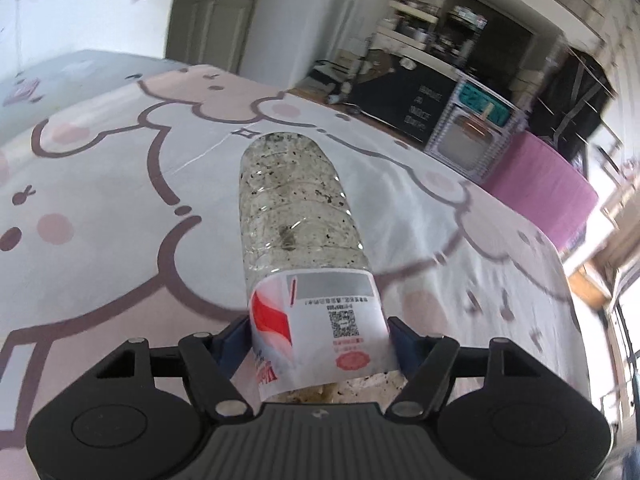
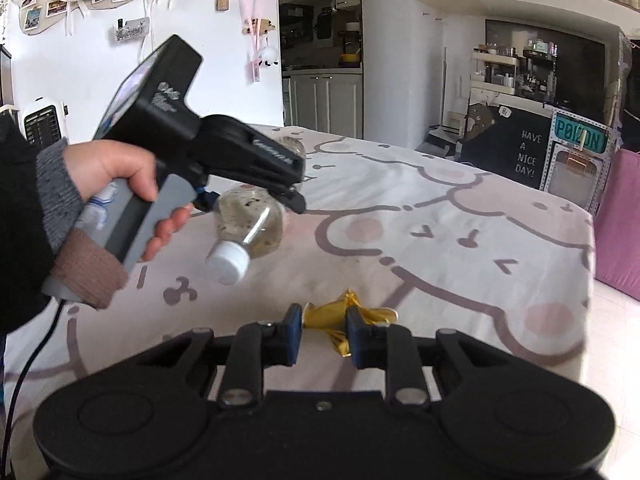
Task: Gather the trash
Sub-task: 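Grasp the clear plastic bottle with the left gripper while the right gripper grasps the gold wrapper, then lift the bottle and gold wrapper off the bed and carry them toward the wastebasket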
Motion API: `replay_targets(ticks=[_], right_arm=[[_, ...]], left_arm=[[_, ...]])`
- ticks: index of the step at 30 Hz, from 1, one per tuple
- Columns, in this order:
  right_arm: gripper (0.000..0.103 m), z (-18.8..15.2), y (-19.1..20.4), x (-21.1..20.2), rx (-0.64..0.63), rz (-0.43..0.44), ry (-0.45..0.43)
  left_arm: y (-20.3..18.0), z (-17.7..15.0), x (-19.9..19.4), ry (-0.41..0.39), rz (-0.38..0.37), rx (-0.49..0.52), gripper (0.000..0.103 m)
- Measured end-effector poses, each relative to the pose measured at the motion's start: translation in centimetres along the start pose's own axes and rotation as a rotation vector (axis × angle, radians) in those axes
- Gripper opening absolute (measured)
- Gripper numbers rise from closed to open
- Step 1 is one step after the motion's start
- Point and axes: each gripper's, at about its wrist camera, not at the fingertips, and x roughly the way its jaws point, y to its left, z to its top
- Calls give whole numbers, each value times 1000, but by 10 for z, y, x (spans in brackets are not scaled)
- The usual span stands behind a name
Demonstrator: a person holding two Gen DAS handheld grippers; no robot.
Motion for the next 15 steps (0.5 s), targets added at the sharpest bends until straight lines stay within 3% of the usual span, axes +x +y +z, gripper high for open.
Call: replay_targets(ticks=[7, 15], right_arm=[[23, -17, 0, -37, -1, -52, -3], [23, -44, 8, -89, 0, 41, 15]], left_arm=[[-7, -41, -43, 29, -87, 64, 71], [-20, -96, -92, 149, -205, 262, 71]])
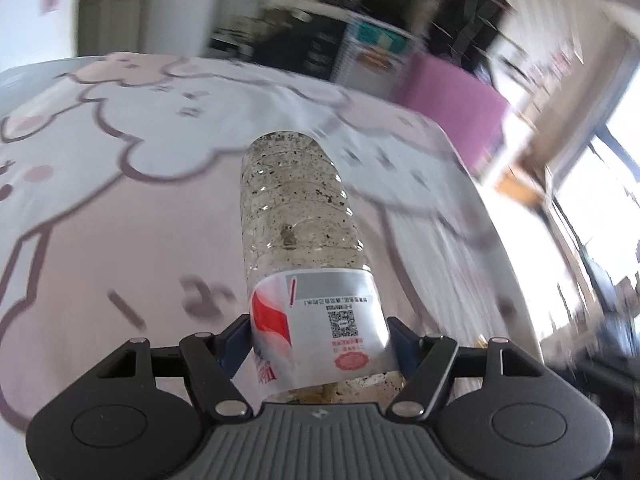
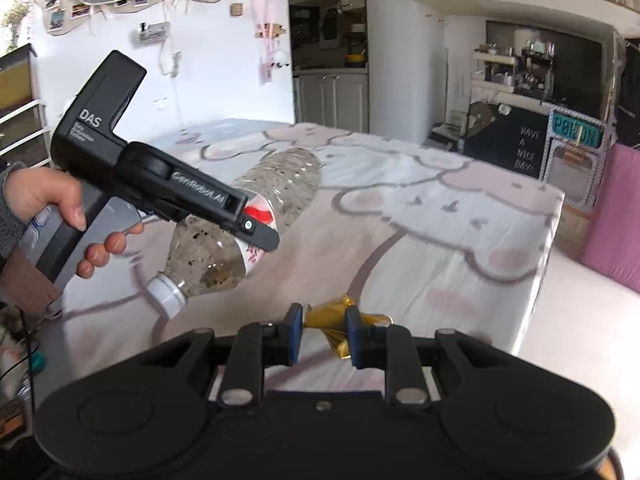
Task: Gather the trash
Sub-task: 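Lift the bottle and gold wrapper off the bed and carry them toward the wastebasket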
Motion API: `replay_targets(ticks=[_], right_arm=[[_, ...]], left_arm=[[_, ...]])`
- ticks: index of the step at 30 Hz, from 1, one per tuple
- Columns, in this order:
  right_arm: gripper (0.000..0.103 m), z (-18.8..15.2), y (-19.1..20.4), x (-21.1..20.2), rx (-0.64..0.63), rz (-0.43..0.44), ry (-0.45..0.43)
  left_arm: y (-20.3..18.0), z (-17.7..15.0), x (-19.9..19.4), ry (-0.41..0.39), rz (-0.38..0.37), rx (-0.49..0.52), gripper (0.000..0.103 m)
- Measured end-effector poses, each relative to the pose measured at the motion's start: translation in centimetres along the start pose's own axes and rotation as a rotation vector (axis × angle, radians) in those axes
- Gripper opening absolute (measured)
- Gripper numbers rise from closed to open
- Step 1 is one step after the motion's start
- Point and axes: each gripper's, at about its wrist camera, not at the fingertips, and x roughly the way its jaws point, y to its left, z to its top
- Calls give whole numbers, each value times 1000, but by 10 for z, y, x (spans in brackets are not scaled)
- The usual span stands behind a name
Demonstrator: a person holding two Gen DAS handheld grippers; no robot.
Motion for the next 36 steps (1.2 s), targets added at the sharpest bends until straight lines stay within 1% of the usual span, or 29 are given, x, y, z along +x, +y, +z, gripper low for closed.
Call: replay_targets(ticks=[3, 5, 6, 8, 10, 11, 13, 14, 16, 17, 18, 20, 21, 23, 27, 30, 33, 35, 36], right_arm=[[24, -17, 9, -14, -32, 26, 29], [24, -26, 12, -21, -40, 30, 44], [24, -30, 14, -24, -37, 29, 52], [24, -36, 13, -29, -20, 21, 65], [26, -39, 12, -32, 5, 15, 74], [27, -40, 12, -33, 18, 11, 76], [36, -40, 12, -35, 40, 1, 77], [38, -40, 12, -35, 54, -4, 76], [48, -39, 13, -35, 95, -26, 78], [50, -39, 13, -34, 110, -33, 79], [53, -39, 14, -33, 124, -41, 81], [56, -40, 18, -29, 132, -66, 92], [57, -40, 18, -26, 148, -79, 101], [58, -41, 17, -22, 204, -86, 103], [58, -40, 10, -15, 327, -102, 97], [58, -38, 13, -9, 329, -133, 92], [58, -39, 18, -5, 290, -154, 81], [53, -39, 21, -4, 246, -170, 83], [46, -39, 23, -5, 226, -184, 86]], left_arm=[[-13, -17, -7, 43, -2, 80, 71], [-18, -26, -10, 45, 34, 100, 72], [-20, -29, -10, 40, 64, 110, 73], [-22, -34, -10, 22, 118, 111, 74], [-22, -36, -11, 8, 132, 85, 74], [-20, -37, -13, 4, 136, 74, 74], [-21, -39, -15, -10, 150, 58, 74], [-22, -40, -16, -15, 156, 52, 74], [-21, -41, -17, -28, 168, 30, 74], [-21, -42, -17, -33, 171, 19, 75], [-21, -42, -18, -39, 175, 6, 76], [-22, -43, -21, -59, 193, 1, 84], [-24, -43, -22, -72, 209, 10, 86], [-26, -43, -24, -85, 229, 19, 88], [-24, -43, -21, -77, 227, 4, 88], [-22, -45, -18, -77, 228, -13, 88], [-19, -46, -18, -89, 217, -35, 85], [-17, -46, -17, -91, 214, -47, 76], [-16, -45, -17, -88, 212, -55, 75]])
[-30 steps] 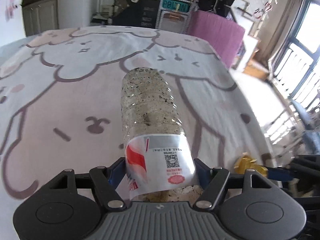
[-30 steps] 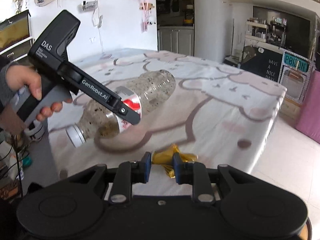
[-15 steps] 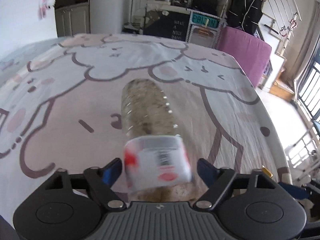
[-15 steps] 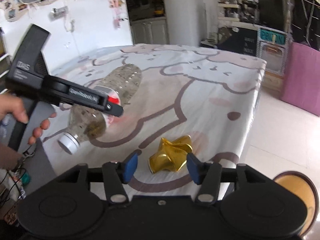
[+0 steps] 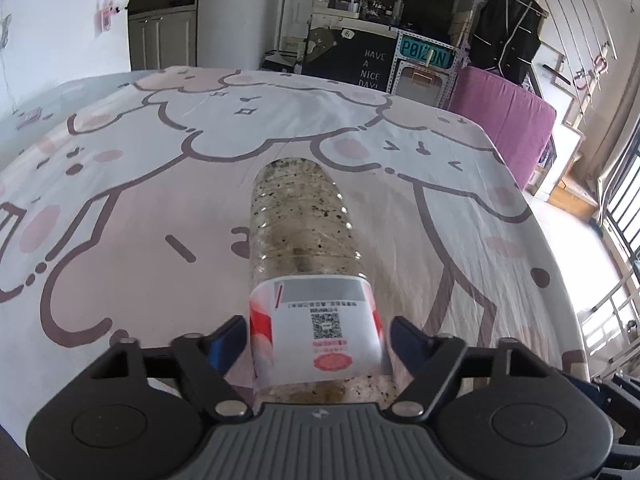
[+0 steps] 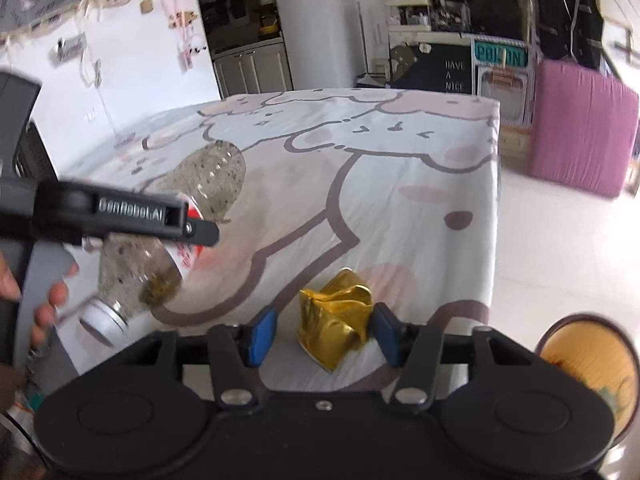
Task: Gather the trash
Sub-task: 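Lift the bottle and gold wrapper off the bed and carry them toward the wastebasket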
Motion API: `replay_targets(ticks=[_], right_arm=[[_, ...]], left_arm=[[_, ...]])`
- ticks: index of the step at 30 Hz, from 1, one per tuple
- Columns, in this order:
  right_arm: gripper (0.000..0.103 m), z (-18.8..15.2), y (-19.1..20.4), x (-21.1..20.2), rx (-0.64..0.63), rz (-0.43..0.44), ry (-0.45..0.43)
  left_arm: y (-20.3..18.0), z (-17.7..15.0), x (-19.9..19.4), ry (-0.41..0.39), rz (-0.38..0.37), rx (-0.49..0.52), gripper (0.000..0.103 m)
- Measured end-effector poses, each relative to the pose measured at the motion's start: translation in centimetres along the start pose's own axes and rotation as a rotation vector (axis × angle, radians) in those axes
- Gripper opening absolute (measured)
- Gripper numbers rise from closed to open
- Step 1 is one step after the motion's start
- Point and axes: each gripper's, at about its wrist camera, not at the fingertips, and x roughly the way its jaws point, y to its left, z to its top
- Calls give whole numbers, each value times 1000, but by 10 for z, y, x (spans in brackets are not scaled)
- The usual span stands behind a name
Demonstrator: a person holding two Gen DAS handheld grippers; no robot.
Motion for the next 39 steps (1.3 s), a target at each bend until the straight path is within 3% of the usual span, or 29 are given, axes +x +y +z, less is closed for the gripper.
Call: replay_targets(ticks=[2, 8, 22, 31, 39], right_arm=[[44, 0, -1, -1, -7, -14, 0], [42, -2, -1, -5, -35, -3, 3], [43, -8, 6, -14, -94, 24, 10], [46, -19, 29, -22, -303, -42, -22], [30, -25, 33, -22, -387, -15, -48]], left_arm=[[1, 0, 1, 3, -3, -9, 69], [1, -3, 0, -12, -17, 7, 66], [-3, -20, -13, -38, -70, 14, 65], [-1, -21, -14, -39, -74, 3, 65], [-2, -21, -14, -40, -75, 3, 65]])
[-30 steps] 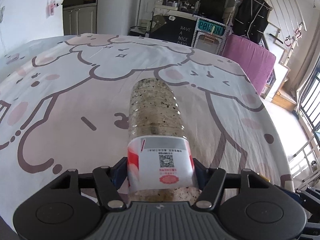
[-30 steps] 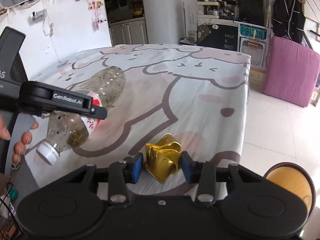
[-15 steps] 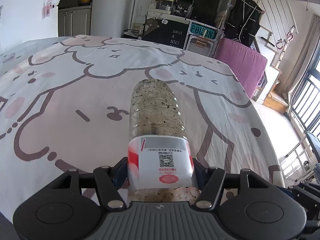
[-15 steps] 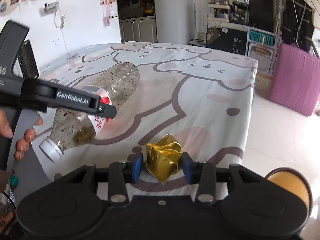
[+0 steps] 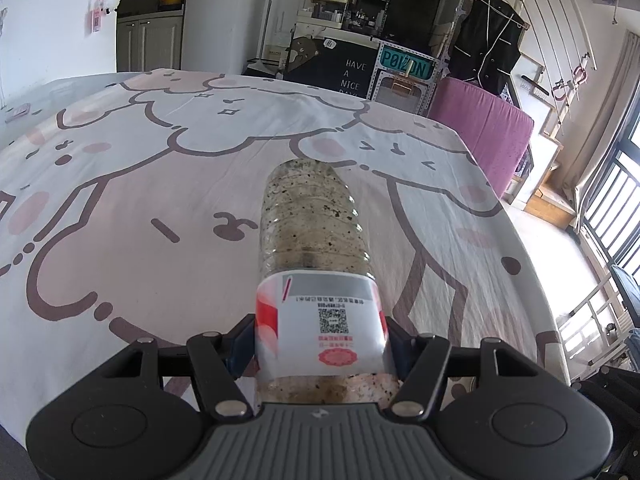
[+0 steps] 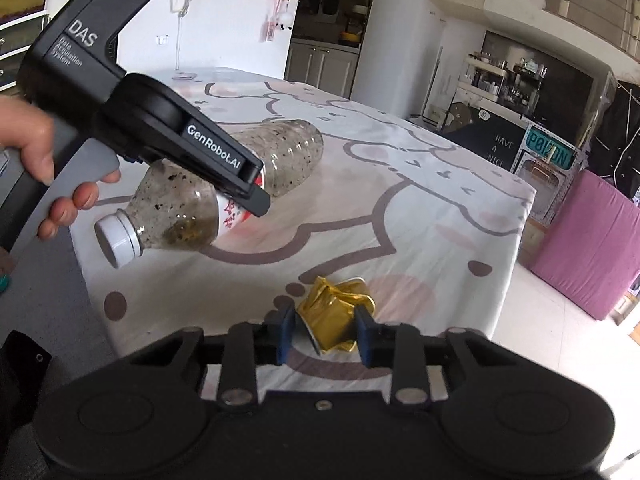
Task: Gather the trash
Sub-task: 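Lift the bottle and gold wrapper off the bed and carry them toward the wastebasket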
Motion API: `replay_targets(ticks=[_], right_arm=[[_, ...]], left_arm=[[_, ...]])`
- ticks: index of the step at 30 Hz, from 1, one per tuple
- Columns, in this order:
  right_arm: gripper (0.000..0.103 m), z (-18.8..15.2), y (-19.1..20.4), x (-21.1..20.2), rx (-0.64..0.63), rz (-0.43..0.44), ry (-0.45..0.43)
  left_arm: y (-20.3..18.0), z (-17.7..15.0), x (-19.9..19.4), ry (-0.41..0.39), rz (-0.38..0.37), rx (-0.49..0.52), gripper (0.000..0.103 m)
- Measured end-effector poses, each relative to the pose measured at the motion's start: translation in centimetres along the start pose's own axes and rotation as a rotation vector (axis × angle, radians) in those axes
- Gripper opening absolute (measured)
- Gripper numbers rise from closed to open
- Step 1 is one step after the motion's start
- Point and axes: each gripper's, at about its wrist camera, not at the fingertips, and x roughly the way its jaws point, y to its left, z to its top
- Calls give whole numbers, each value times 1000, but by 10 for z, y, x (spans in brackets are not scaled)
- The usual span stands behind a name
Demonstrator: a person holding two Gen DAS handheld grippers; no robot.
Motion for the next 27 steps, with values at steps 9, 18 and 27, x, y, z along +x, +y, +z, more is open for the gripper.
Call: replay_targets(ticks=[9, 18, 27], right_arm=[[22, 4, -17, -8, 102, 6, -10], [22, 9, -45, -29, 231, -6, -62], [22, 7, -79, -61, 326, -52, -121]], left_arm=[[-6, -2, -10, -25, -13, -5, 65], [-27, -2, -37, -70, -24, 16, 65], [-69, -4, -63, -123, -10, 92, 65]])
